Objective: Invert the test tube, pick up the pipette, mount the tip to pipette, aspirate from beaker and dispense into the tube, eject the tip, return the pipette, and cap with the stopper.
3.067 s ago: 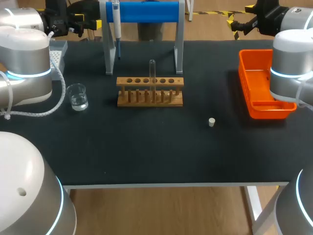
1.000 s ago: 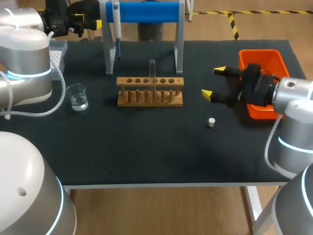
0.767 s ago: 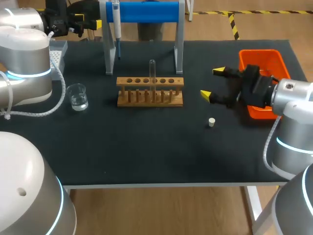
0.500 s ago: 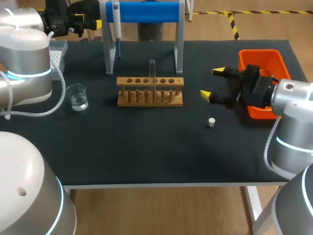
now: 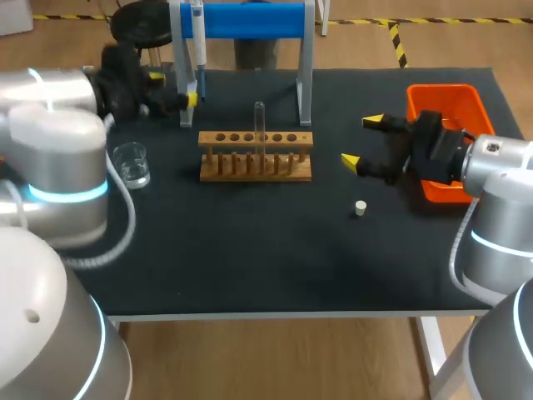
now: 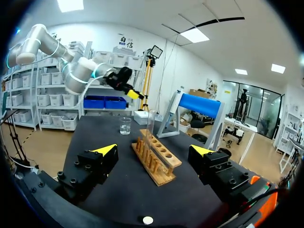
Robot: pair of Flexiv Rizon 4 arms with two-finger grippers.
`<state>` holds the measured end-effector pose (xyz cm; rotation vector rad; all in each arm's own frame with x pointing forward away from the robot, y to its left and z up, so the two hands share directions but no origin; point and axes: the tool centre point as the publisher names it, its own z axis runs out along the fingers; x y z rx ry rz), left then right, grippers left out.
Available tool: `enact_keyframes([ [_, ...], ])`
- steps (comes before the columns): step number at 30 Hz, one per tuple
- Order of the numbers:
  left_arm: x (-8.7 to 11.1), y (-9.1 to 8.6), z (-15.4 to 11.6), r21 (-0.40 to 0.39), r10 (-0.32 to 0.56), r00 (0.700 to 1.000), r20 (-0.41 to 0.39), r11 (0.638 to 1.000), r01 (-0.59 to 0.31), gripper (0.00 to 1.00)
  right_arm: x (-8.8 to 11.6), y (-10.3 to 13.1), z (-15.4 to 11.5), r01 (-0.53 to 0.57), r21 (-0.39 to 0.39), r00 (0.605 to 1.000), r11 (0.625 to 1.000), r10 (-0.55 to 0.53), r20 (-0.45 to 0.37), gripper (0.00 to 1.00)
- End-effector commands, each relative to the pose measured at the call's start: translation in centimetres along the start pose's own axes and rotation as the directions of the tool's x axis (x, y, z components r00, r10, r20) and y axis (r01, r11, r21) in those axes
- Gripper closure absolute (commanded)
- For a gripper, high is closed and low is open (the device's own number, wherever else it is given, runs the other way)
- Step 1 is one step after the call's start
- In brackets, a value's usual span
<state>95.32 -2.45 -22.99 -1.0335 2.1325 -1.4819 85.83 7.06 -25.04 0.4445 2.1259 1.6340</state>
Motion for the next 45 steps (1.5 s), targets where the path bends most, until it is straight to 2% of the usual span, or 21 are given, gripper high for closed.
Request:
enact_keyframes([
  [1, 5.1, 3.5, -2.1, 0.07, 0.012, 0.999, 0.038, 0.997, -0.014, 0.0, 0.0, 0.0, 0.0, 0.0, 0.0, 1.0, 1.0, 0.0, 0.001, 0.0],
  [5, 6.6, 4.7, -2.4, 0.068, 0.045, 0.999, 0.029, 0.997, -0.047, 0.0, 0.0, 0.0, 0.0, 0.0, 0.0, 1.0, 1.0, 0.0, 0.001, 0.0],
  [11, 7.4, 5.3, -2.4, 0.059, 0.104, 0.995, -0.006, 0.993, -0.103, 0.0, 0.0, 0.0, 0.0, 0.0, 0.0, 1.0, 1.0, 0.0, 0.001, 0.0],
  [17, 7.4, 5.8, -2.3, 0.037, 0.125, 0.992, -0.022, 0.992, -0.124, 0.0, 0.0, 0.0, 0.0, 0.0, 0.0, 1.0, 1.0, 0.0, 0.001, 0.0],
  [21, 7.4, 5.9, -2.3, 0.026, 0.118, 0.993, 0.002, 0.993, -0.118, 0.0, 0.0, 0.0, 0.0, 0.0, 0.0, 1.0, 1.0, 0.0, 0.001, 0.0],
  [35, 7.4, 5.9, -2.3, 0.026, 0.118, 0.993, 0.002, 0.993, -0.118, 0.0, 0.0, 0.0, 0.0, 0.0, 0.0, 1.0, 1.0, 0.0, 0.001, 0.0],
  [45, 7.4, 5.9, -2.3, 0.026, 0.118, 0.993, 0.002, 0.993, -0.118, 0.0, -1.1, 1.8, 3.6, 0.018, -0.091, 0.977, 0.996, -0.037, -0.21, 0.0],
])
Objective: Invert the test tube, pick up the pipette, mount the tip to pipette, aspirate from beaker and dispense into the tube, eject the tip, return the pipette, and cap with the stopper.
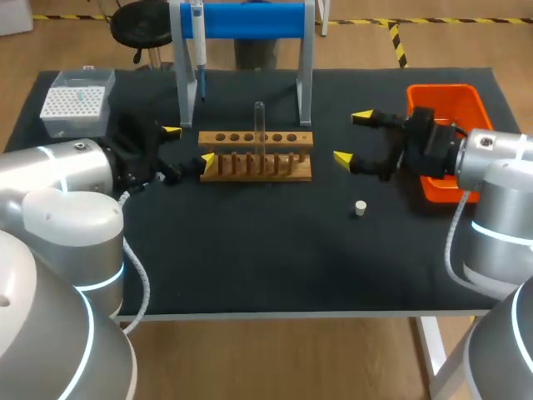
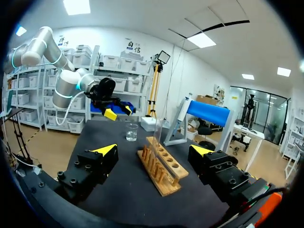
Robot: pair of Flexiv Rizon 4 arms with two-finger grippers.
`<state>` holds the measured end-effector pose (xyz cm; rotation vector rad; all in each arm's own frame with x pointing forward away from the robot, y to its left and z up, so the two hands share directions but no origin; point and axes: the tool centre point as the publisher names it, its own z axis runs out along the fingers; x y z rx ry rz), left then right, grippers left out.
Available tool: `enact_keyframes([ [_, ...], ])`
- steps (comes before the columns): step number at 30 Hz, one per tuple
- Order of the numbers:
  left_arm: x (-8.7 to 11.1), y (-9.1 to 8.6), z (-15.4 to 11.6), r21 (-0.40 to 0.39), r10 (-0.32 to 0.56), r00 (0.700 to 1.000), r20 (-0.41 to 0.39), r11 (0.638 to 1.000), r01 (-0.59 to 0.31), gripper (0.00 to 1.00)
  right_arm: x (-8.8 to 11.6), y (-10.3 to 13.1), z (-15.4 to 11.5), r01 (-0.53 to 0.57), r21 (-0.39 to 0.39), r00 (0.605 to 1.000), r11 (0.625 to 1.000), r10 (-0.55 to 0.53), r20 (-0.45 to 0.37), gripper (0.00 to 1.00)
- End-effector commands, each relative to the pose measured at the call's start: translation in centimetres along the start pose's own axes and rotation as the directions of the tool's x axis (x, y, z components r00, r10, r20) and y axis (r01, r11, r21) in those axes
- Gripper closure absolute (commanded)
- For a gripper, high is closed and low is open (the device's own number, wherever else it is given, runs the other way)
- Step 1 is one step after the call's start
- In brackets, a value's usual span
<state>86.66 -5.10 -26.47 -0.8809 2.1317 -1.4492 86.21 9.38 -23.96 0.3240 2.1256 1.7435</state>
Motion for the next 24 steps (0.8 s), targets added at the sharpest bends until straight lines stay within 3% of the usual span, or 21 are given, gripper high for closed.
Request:
enact_keyframes([
  [1, 0.0, 0.1, 0.1, 0.001, -0.001, 1.0, 0.001, 1.0, 0.001, 0.0, -2.1, 0.2, 1.8, 0.002, -0.036, 0.99, 0.999, -0.007, -0.143, 0.0],
  [12, 0.0, 0.1, 0.1, 0.001, -0.001, 1.0, 0.001, 1.0, 0.001, 0.0, -3.4, 2.4, 5.6, -0.066, -0.131, 0.933, 0.989, 0.014, -0.361, 0.0],
  [24, 0.0, 0.1, 0.1, 0.001, -0.001, 1.0, 0.001, 1.0, 0.001, 0.0, -3.1, 1.9, 9.1, -0.079, -0.177, 0.887, 0.981, -0.012, -0.461, 0.0],
])
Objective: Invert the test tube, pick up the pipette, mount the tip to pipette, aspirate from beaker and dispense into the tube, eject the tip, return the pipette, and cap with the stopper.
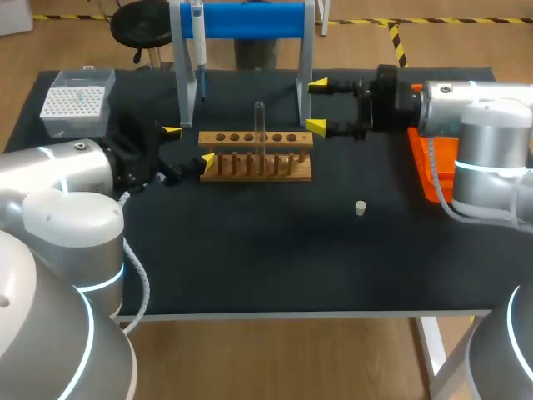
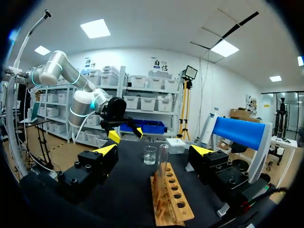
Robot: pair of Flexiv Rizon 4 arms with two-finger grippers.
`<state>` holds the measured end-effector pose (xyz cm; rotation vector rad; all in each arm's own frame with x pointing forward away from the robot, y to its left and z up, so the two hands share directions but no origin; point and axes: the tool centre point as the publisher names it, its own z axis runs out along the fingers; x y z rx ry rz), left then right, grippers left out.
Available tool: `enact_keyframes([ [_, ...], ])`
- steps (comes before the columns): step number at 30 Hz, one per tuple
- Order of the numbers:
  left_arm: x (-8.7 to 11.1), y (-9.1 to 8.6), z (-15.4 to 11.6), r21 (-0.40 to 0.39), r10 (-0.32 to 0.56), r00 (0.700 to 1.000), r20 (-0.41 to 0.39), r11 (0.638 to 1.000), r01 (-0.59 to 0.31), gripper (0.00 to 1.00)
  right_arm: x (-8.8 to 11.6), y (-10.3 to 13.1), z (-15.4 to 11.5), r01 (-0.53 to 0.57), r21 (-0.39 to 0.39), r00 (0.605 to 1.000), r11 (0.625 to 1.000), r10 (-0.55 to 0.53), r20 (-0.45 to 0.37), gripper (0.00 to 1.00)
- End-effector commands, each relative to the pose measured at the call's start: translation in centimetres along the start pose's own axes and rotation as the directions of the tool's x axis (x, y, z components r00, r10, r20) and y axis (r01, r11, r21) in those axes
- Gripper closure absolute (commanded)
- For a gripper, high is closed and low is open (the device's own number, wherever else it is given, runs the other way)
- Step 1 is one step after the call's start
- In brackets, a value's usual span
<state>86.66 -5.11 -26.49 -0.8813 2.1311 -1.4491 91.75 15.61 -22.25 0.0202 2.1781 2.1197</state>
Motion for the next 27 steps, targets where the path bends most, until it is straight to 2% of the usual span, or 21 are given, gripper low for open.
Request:
enact_keyframes([
  [1, 0.0, 0.0, 0.1, 0.001, -0.001, 1.0, 0.001, 1.0, 0.001, 0.0, -0.9, -1.1, 1.4, -0.005, -0.016, 0.99, 1.0, 0.003, -0.138, 0.0],
  [27, 0.0, 0.0, 0.1, 0.001, -0.001, 1.0, 0.001, 1.0, 0.001, 0.0, -2.0, -4.9, 7.8, -0.028, -0.011, 0.978, 1.0, 0.026, -0.207, 0.0],
])
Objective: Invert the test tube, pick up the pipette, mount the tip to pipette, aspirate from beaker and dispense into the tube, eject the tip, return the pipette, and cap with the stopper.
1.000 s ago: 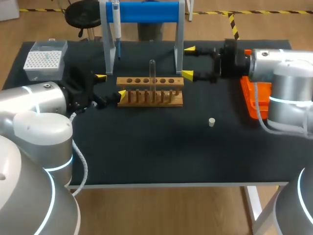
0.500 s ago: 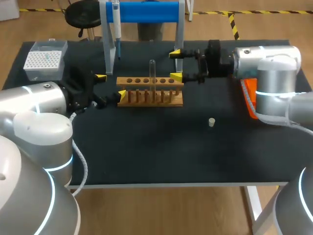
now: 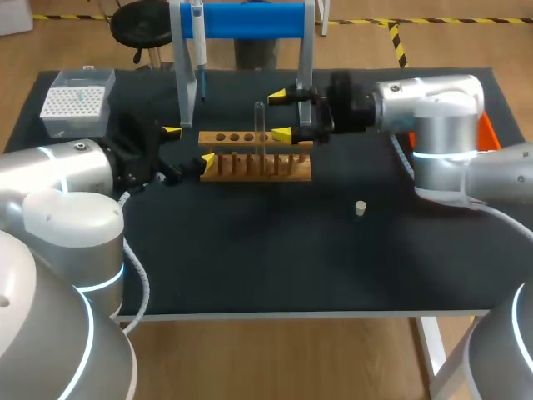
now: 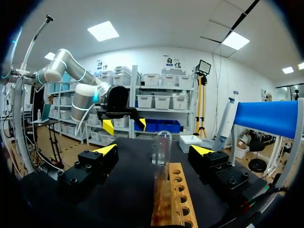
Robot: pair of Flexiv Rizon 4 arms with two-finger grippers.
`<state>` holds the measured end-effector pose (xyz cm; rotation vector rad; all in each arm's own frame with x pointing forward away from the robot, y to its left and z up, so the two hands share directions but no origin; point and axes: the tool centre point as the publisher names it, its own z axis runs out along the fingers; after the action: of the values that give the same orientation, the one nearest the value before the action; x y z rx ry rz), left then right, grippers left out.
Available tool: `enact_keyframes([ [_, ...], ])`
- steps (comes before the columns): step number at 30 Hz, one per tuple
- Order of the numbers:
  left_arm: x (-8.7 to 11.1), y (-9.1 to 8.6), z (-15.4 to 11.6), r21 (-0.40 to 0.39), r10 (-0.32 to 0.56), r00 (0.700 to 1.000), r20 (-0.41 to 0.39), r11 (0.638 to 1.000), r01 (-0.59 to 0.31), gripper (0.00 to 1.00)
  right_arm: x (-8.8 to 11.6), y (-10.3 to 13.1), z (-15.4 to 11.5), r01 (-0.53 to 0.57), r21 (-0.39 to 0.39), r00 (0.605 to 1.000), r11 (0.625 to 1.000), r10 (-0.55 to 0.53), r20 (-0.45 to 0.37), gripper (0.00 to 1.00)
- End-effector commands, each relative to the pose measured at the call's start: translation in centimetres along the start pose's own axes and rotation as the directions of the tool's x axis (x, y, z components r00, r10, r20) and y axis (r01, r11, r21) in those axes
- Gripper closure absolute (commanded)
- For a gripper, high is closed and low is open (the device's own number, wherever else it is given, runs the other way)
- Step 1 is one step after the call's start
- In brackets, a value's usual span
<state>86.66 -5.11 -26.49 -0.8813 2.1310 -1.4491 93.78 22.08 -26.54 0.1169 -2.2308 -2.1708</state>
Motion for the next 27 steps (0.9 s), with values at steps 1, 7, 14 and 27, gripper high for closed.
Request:
enact_keyframes([
  [1, 0.0, 0.0, 0.1, 0.001, -0.001, 1.0, 0.001, 1.0, 0.001, 0.0, -1.0, -0.7, 1.1, 0.0, -0.009, 0.998, 1.0, -0.001, -0.059, 0.0],
  [7, 0.0, 0.0, 0.1, 0.001, -0.001, 1.0, 0.001, 1.0, 0.001, 0.0, -1.5, -1.1, 2.2, -0.004, -0.007, 0.997, 1.0, 0.004, -0.071, 0.0],
  [14, 0.0, 0.0, 0.1, 0.001, -0.001, 1.0, 0.001, 1.0, 0.001, 0.0, -1.9, -1.4, 2.8, -0.014, -0.012, 0.997, 1.0, 0.013, -0.072, 0.0],
  [27, 0.0, 0.0, 0.1, 0.001, -0.001, 1.0, 0.001, 1.0, 0.001, 0.0, -1.8, -1.6, 3.6, -0.028, -0.015, 0.997, 1.0, 0.026, -0.069, 0.13],
])
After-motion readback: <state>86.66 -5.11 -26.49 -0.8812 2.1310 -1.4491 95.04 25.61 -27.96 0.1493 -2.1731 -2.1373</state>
